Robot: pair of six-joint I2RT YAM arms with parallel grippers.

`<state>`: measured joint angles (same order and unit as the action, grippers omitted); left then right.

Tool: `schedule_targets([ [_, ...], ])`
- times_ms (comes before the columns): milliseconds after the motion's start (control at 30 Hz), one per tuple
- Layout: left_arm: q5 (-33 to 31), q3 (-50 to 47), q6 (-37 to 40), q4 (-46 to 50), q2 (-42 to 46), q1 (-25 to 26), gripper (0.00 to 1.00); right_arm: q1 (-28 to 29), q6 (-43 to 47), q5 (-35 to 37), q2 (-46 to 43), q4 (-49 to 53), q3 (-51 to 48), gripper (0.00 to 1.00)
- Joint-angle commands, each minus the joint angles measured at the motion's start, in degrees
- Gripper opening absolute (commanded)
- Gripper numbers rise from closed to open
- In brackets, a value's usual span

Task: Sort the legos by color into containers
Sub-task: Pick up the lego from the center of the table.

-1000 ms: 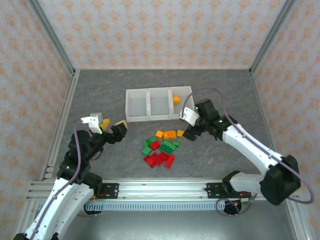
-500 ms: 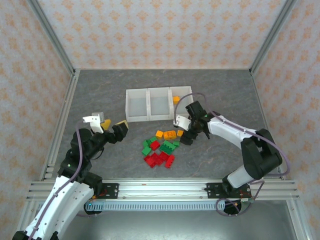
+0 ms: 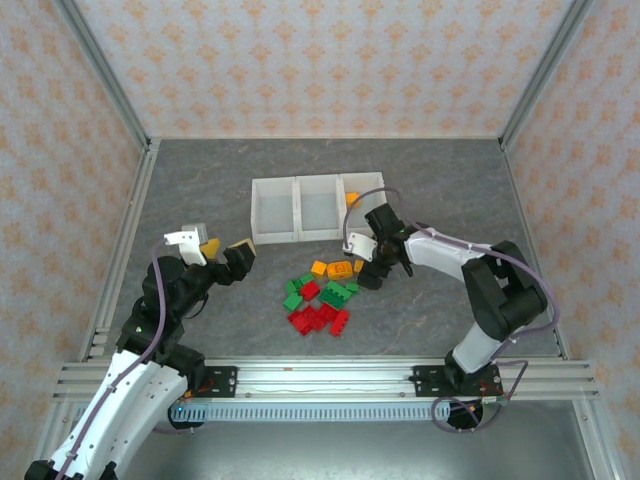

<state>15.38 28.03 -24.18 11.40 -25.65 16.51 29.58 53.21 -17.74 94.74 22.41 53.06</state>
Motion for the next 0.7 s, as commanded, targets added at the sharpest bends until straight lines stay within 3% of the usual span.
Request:
schedule_targets([
  [0, -1.3, 0.8, -0.6, 0.2, 0.6, 0.3, 0.99, 0.2, 0.6, 0.6, 1.4, -2.8, -0.1, 0.91],
  [267, -1.4, 0.4, -1.0, 0.1, 1.1, 0.4, 0.99, 0.0, 1.2, 2.0, 6.3, -4.9, -0.2, 0.9],
  [667, -2.5, 0.6, -1.4, 0.5, 1.0, 0.4, 0.99, -2.1, 0.0, 4.0, 9.6, -1.8, 0.6, 0.75],
])
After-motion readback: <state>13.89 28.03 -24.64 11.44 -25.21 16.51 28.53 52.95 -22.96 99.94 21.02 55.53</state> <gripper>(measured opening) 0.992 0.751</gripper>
